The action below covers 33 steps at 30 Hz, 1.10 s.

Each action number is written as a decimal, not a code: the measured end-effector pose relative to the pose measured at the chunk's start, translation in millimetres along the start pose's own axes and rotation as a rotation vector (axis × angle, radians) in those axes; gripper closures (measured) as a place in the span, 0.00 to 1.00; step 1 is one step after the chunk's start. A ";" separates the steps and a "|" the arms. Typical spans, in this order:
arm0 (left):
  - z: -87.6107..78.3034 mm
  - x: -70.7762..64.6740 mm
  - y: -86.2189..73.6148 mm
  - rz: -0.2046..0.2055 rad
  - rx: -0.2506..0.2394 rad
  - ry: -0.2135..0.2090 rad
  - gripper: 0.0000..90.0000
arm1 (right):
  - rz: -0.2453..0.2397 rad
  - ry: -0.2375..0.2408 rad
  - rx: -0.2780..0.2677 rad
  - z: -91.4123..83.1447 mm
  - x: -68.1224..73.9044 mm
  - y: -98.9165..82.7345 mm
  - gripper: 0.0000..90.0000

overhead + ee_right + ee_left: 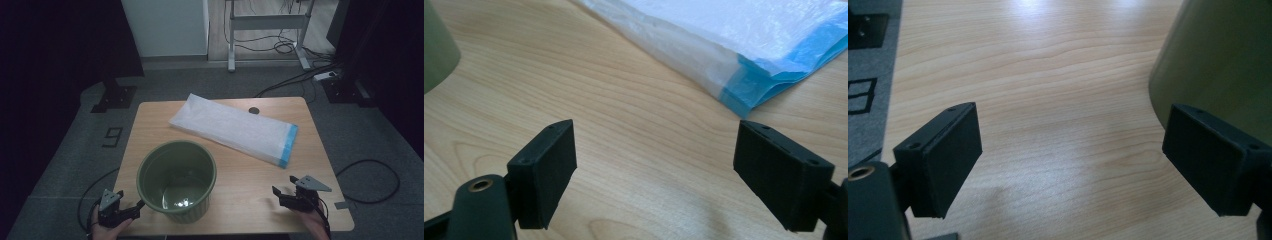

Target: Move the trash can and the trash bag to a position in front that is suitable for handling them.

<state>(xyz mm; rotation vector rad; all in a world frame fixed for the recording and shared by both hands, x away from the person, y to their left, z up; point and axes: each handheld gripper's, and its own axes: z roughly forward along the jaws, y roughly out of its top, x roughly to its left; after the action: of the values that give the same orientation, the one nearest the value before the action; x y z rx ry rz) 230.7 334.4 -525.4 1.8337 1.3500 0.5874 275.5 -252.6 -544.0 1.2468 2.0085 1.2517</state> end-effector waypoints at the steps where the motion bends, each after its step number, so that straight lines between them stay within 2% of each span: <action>1: -0.2 -0.4 0.9 0.010 -0.001 0.000 0.09 | -0.001 -0.003 -0.002 0.1 -0.4 0.0 0.19; 4: -2.1 -2.0 2.1 0.017 -0.021 -0.010 0.09 | -0.006 -0.009 0.005 -0.1 -1.6 -1.8 0.19; 7: -4.9 -4.4 2.5 0.053 -0.040 -0.035 0.07 | -0.020 -0.019 0.006 -2.7 -2.1 -2.9 0.19; 12: -11.9 -8.6 1.3 0.109 -0.064 -0.113 0.04 | -0.005 -0.025 -0.010 -6.6 -6.0 -2.6 0.20; 15: -17.4 -15.6 5.2 0.148 -0.092 -0.186 0.04 | -0.004 -0.030 -0.001 -5.1 -8.1 -3.4 0.20; 18: -22.2 -26.1 11.1 0.185 -0.132 -0.277 0.04 | -0.007 -0.033 0.006 -3.3 -8.6 -3.9 0.20; 19: -23.1 -31.5 13.2 0.210 -0.139 -0.314 0.04 | -0.008 -0.033 0.007 -3.1 -8.4 -3.9 0.20; 22: -22.7 -42.8 18.3 0.250 -0.152 -0.369 0.03 | -0.009 -0.032 0.008 -3.0 -7.7 -3.9 0.20; 29: -17.4 -60.3 25.1 0.316 -0.145 -0.448 0.03 | -0.018 -0.030 0.014 -1.8 -7.5 -4.5 0.20; 33: -11.4 -66.6 28.7 0.326 -0.150 -0.448 0.04 | -0.022 -0.024 0.020 0.7 -7.2 -4.5 0.21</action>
<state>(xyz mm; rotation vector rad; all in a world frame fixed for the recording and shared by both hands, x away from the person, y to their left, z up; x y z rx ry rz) 217.0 271.2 -490.6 1.9275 0.7015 0.3947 277.4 -259.3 -548.8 1.2397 2.0176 1.2032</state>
